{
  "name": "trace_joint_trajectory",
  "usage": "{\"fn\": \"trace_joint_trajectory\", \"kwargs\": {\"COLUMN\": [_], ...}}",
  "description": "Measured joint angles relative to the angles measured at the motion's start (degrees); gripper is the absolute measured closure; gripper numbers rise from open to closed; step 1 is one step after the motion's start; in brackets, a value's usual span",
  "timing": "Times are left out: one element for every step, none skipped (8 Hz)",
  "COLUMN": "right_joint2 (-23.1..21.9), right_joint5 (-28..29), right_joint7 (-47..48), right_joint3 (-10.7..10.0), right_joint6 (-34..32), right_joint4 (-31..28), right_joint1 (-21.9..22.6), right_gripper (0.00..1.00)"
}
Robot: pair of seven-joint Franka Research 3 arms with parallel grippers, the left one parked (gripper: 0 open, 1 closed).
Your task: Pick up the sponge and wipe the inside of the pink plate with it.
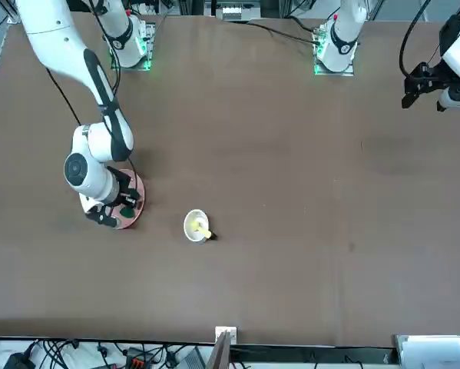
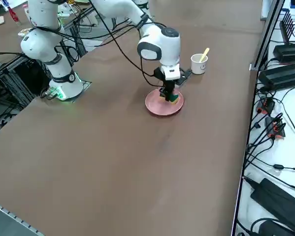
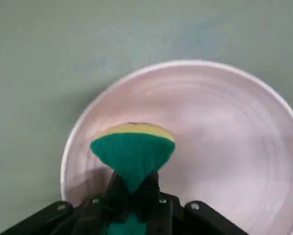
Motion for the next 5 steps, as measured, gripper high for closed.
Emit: {"fn": "trace_joint_trajectory", "kwargs": {"right_joint2": [-0.9, -1.8, -2.6, -3.3, -4.0], "right_joint5": [0.0, 0.0, 0.0, 0.1, 0.3], "right_joint7": [0.0, -0.2, -1.1, -2.5, -4.6], "right_joint3": [0.0, 0.0, 0.0, -0.2, -0.5], "right_joint6": [0.0, 0.0, 0.0, 0.0, -0.2], "right_joint4": [-1.5, -2.9, -4.2, -5.4, -6.5], "right_joint1": [0.0, 0.0, 0.0, -0.3, -1.0], "right_gripper": [0.91, 0.91, 0.91, 0.91, 0.91]}}
